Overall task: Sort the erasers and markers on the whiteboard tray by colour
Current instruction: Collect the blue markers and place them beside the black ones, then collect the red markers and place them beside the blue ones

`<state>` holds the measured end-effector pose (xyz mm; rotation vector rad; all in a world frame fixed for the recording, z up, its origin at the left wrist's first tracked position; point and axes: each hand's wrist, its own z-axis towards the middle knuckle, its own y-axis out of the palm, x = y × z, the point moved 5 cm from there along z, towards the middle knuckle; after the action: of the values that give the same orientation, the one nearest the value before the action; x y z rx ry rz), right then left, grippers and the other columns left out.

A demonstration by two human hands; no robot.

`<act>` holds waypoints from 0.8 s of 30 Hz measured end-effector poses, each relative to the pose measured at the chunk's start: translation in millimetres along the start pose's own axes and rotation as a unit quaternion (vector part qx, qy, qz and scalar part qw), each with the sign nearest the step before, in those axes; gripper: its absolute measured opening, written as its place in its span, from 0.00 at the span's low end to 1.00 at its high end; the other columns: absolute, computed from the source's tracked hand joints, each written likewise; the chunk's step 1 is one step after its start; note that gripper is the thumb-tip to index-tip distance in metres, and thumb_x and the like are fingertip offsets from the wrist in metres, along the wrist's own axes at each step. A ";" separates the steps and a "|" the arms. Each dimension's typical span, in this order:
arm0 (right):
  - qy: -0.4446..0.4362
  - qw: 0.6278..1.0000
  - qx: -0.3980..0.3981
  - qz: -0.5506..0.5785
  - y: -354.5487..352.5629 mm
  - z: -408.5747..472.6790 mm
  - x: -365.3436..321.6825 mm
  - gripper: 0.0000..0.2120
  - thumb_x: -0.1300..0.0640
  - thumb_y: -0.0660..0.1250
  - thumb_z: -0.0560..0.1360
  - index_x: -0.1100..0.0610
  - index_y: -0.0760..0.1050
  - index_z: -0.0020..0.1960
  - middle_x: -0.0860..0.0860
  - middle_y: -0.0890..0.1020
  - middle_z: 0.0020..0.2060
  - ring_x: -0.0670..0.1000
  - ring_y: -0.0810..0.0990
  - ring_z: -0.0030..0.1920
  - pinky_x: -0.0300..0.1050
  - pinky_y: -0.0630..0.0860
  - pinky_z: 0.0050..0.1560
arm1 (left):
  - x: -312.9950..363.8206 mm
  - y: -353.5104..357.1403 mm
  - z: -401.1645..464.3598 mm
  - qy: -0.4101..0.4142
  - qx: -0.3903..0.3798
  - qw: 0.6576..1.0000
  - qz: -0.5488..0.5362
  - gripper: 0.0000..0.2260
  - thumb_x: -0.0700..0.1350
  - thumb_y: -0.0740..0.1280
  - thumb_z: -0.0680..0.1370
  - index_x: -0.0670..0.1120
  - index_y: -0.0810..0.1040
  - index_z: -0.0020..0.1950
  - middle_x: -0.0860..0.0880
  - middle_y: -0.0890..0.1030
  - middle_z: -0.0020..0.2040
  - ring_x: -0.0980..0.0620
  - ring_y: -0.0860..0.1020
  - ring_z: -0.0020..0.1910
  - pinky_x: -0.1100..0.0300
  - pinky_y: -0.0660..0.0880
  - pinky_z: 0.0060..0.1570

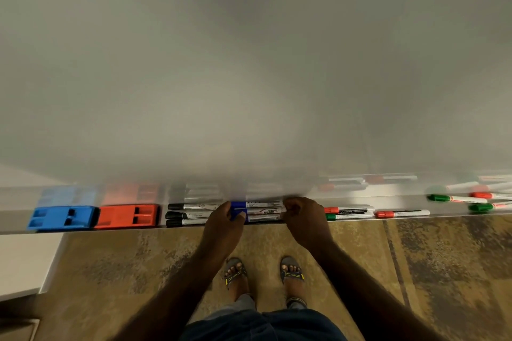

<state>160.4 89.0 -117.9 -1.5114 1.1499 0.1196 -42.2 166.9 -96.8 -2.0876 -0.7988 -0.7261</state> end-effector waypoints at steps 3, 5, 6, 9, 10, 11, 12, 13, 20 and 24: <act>-0.010 1.000 -0.028 -0.010 6.5 0.5 0.4 0.05 0.58 0.75 0.72 0.54 0.80 0.39 0.46 0.82 0.32 0.40 0.77 0.33 0.27 0.68 0.29 | -1.2 0.0 2.1 -0.003 -0.004 1.000 0.012 0.08 0.46 0.67 0.80 0.52 0.78 0.59 0.52 0.83 0.51 0.54 0.81 0.50 0.54 0.79 0.51; 0.001 0.999 -0.037 0.009 8.9 0.7 1.8 0.03 0.57 0.75 0.72 0.55 0.82 0.43 0.47 0.84 0.35 0.41 0.80 0.36 0.27 0.69 0.31 | -2.6 0.1 3.0 -0.002 -0.003 1.000 0.016 0.09 0.46 0.68 0.80 0.52 0.78 0.60 0.52 0.83 0.50 0.54 0.81 0.49 0.58 0.78 0.47; 0.012 0.999 -0.029 0.023 8.0 1.4 3.9 0.03 0.58 0.75 0.72 0.55 0.83 0.44 0.47 0.84 0.36 0.41 0.81 0.37 0.27 0.70 0.32 | -3.1 0.4 3.6 -0.002 -0.004 1.000 0.018 0.10 0.46 0.68 0.80 0.51 0.78 0.61 0.53 0.82 0.49 0.56 0.81 0.48 0.61 0.76 0.44; 0.027 0.998 -0.028 0.043 8.6 2.0 5.6 0.03 0.59 0.75 0.72 0.54 0.83 0.46 0.45 0.85 0.38 0.40 0.82 0.38 0.27 0.72 0.34 | -2.3 0.4 4.1 -0.003 -0.004 1.000 0.025 0.11 0.46 0.67 0.81 0.50 0.78 0.63 0.55 0.81 0.49 0.57 0.81 0.47 0.62 0.76 0.42; 0.025 0.998 -0.038 0.041 10.5 1.6 5.1 0.03 0.59 0.75 0.73 0.53 0.83 0.46 0.45 0.85 0.38 0.40 0.82 0.39 0.27 0.72 0.35 | -1.6 0.2 3.6 -0.001 -0.003 1.000 0.027 0.11 0.46 0.67 0.81 0.50 0.78 0.63 0.53 0.82 0.49 0.56 0.81 0.47 0.59 0.78 0.44; 0.021 0.998 -0.045 0.039 11.6 1.4 4.3 0.03 0.59 0.74 0.73 0.53 0.83 0.45 0.45 0.85 0.38 0.41 0.82 0.39 0.28 0.72 0.35 | -0.8 -0.4 3.0 0.000 -0.002 1.000 0.029 0.12 0.46 0.67 0.81 0.50 0.78 0.64 0.52 0.82 0.50 0.55 0.81 0.47 0.57 0.78 0.46; 0.018 0.998 -0.048 0.038 11.8 1.6 3.9 0.02 0.59 0.74 0.74 0.54 0.82 0.45 0.45 0.84 0.38 0.42 0.82 0.39 0.28 0.72 0.36 | -0.2 -0.9 2.2 0.001 -0.002 1.000 0.028 0.12 0.45 0.67 0.81 0.49 0.78 0.65 0.51 0.82 0.51 0.54 0.81 0.47 0.57 0.78 0.46; 0.018 0.998 -0.046 0.042 10.4 1.5 4.4 0.02 0.59 0.75 0.74 0.54 0.82 0.44 0.45 0.84 0.37 0.42 0.82 0.39 0.28 0.72 0.36 | 0.3 -0.8 1.8 0.003 -0.004 1.000 0.030 0.12 0.45 0.66 0.81 0.49 0.78 0.65 0.50 0.82 0.52 0.53 0.81 0.47 0.56 0.79 0.46; -0.016 0.999 0.016 0.047 -14.8 -10.8 8.3 0.02 0.60 0.75 0.74 0.57 0.84 0.46 0.50 0.86 0.40 0.48 0.84 0.42 0.45 0.83 0.46 | 8.3 -14.5 -10.8 0.036 0.011 0.998 0.048 0.17 0.45 0.62 0.84 0.45 0.72 0.74 0.42 0.79 0.66 0.46 0.80 0.54 0.47 0.80 0.54; -0.040 0.994 0.093 0.029 -41.1 -22.5 21.2 0.08 0.60 0.74 0.74 0.54 0.85 0.53 0.47 0.87 0.46 0.42 0.83 0.44 0.34 0.80 0.48 | 22.7 -15.3 -21.5 0.100 -0.004 0.994 0.035 0.18 0.45 0.62 0.84 0.46 0.71 0.75 0.45 0.77 0.70 0.52 0.76 0.64 0.57 0.75 0.61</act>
<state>188.5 52.2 -95.4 -1.2983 1.1100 0.1071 -43.7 163.9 -62.2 -2.0009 -0.6103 -0.8860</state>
